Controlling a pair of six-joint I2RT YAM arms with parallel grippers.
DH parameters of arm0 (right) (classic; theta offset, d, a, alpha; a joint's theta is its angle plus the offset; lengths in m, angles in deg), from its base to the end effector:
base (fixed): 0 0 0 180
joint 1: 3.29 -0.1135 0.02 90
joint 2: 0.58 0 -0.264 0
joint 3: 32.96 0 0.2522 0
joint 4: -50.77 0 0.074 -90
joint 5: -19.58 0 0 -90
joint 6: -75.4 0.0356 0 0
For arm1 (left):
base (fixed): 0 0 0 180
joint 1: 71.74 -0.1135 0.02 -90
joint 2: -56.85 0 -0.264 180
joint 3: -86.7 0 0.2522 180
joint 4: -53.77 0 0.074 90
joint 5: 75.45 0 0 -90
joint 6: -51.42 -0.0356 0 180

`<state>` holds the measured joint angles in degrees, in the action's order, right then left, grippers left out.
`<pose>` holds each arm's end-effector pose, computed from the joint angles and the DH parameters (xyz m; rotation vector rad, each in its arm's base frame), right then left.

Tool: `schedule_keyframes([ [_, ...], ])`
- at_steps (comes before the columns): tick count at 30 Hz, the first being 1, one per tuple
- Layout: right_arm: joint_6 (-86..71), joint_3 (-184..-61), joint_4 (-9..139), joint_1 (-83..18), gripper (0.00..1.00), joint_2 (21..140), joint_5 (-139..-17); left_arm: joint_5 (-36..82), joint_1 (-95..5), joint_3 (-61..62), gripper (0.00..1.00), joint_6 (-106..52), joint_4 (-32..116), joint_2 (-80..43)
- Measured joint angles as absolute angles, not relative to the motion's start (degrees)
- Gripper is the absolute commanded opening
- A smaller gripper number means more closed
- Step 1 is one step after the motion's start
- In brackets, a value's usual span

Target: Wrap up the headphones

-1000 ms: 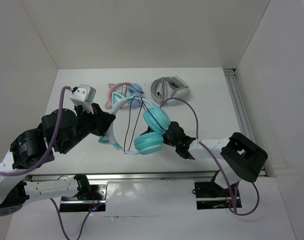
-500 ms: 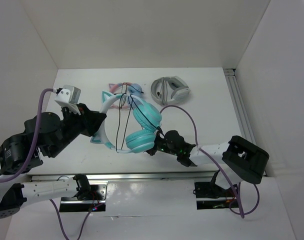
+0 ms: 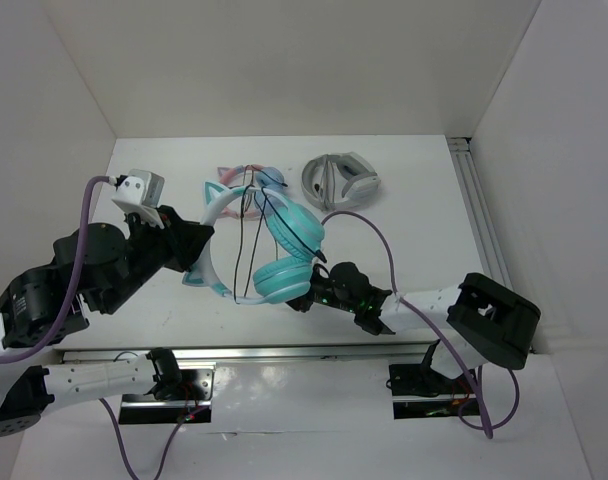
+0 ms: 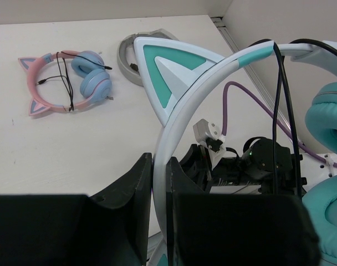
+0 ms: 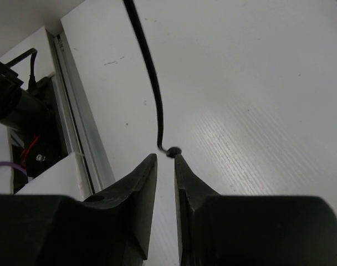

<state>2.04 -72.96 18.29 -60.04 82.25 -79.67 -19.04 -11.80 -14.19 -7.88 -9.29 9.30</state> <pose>0.1484 0.2368 0.1844 -0.7605 1.7151 1.0542 0.0644 -0.0720 0.4931 0.0104 1.7572 -0.6597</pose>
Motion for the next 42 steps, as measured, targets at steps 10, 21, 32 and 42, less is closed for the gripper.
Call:
schedule_keyframes([
  [10, 1.8, -73.2, 18.4, -60.5, 0.43, 82.2, -79.6, -19.1, -11.8, -14.2, 0.0, -7.9, -9.3, 9.3],
  [21, -1.5, -79.0, 21.3, -63.3, 0.63, 84.9, -68.4, -19.1, -11.8, -14.2, 0.0, -7.9, -9.3, 9.0],
  [32, -1.7, -81.0, 21.5, -63.3, 0.39, 89.6, -67.0, -18.6, -11.8, -14.2, 0.0, -7.9, -9.3, 8.3],
  [42, -1.1, -80.4, 20.6, -63.1, 0.09, 90.0, -69.2, -18.6, -11.8, -14.2, 0.0, -7.9, -9.3, 8.3],
])
